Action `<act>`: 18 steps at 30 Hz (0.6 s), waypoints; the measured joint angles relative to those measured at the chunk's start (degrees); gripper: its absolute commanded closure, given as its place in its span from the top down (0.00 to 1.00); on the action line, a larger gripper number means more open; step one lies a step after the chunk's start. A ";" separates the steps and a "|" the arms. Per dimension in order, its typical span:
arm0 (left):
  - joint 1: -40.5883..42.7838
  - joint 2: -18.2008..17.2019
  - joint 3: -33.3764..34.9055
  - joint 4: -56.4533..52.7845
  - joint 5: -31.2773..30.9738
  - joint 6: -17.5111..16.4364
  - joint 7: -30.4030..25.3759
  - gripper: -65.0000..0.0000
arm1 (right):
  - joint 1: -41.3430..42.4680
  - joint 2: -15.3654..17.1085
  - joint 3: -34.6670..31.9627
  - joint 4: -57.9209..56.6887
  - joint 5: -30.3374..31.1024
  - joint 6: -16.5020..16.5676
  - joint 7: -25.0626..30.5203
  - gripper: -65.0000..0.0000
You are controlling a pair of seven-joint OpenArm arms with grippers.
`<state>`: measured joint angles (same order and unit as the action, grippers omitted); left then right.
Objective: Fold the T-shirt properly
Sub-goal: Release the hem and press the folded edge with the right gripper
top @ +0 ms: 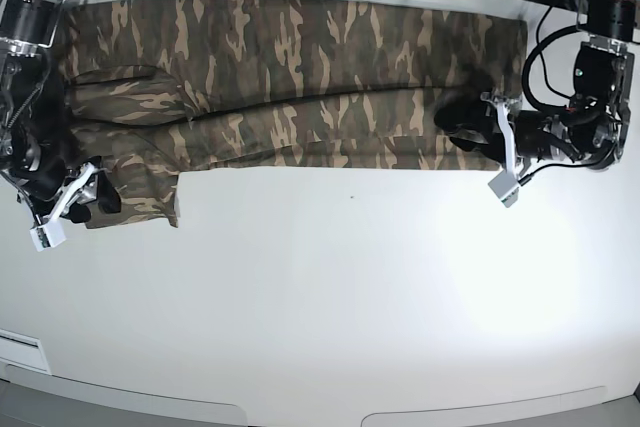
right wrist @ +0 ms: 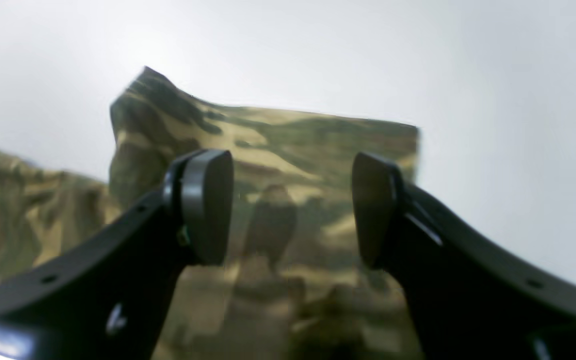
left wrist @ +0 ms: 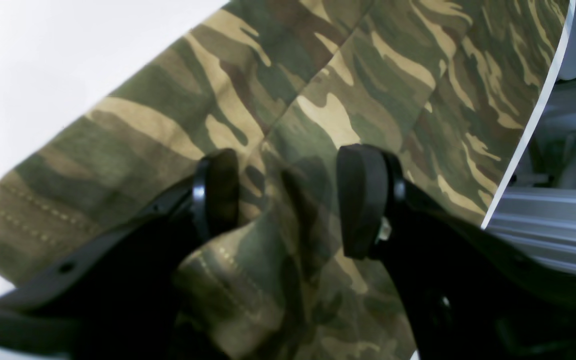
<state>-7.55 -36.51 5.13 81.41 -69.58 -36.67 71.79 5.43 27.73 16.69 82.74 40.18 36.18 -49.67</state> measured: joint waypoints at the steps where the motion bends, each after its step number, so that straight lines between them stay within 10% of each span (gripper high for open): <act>1: -0.02 0.15 0.00 0.00 0.02 0.00 0.00 0.53 | -0.04 -0.96 0.04 0.00 -1.70 -0.50 0.57 0.61; 12: 0.09 0.28 0.00 0.00 0.02 0.00 -0.24 0.53 | 0.35 -6.97 0.04 -6.45 -18.25 -5.42 11.98 0.61; 18: 0.07 0.31 0.00 0.00 0.09 0.00 -0.24 0.53 | 5.16 -6.88 0.24 -17.49 -16.90 -4.15 15.23 0.61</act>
<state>-7.49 -36.21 5.13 81.41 -69.49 -36.67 71.55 10.59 20.84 16.93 65.25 23.29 32.03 -34.44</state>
